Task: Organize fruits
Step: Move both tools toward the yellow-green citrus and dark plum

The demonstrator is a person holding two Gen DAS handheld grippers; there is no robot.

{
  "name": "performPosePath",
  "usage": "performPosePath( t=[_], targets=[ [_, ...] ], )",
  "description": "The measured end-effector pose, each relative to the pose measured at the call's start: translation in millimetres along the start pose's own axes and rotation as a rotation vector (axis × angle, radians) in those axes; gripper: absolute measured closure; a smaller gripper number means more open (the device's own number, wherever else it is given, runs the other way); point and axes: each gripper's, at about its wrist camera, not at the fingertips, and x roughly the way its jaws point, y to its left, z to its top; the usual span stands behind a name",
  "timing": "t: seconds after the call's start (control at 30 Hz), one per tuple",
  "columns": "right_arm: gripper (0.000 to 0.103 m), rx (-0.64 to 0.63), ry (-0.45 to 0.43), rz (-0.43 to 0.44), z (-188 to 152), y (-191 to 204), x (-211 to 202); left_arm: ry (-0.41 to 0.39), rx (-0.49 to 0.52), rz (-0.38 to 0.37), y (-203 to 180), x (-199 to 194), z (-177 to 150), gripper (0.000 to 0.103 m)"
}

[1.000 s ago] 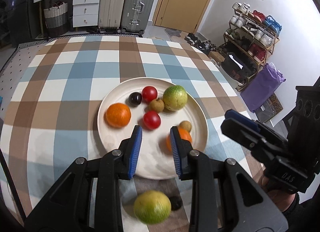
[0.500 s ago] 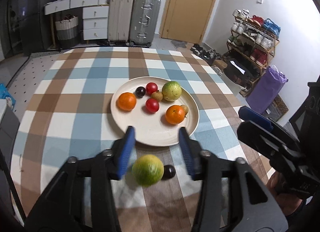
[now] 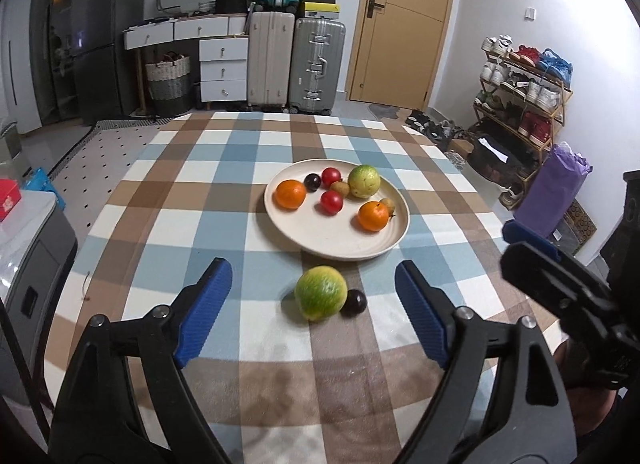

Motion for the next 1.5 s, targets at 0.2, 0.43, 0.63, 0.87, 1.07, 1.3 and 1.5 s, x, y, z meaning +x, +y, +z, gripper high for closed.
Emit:
performPosePath(
  t=[0.2, 0.43, 0.63, 0.87, 1.07, 1.3, 1.5],
  targets=[
    [0.006, 0.003, 0.004, 0.005, -9, 5, -8, -0.001, -0.03, 0.023, 7, -10, -16, 0.014],
    [0.004, 0.008, 0.03, -0.006, -20, 7, -8, 0.001, -0.058, 0.044, 17, -12, -31, 0.005],
    [0.003, 0.014, 0.063, -0.014, -33, 7, -2, 0.002, -0.078, 0.051, 27, -7, -45, 0.001],
    [0.002, 0.003, 0.084, -0.008, -42, 6, 8, 0.053, -0.098, 0.033, 37, 17, -57, 0.001],
    [0.002, 0.019, 0.113, -0.016, -49, -2, 21, 0.081, -0.096, 0.036, 40, 39, -63, 0.001],
    [0.002, 0.057, 0.145, -0.017, -52, -17, 36, 0.126, -0.108, 0.029, 45, 70, -60, 0.001],
    [0.002, 0.1, 0.154, -0.015, -53, -30, 44, 0.17, -0.13, -0.028, 48, 98, -50, 0.001]
  ],
)
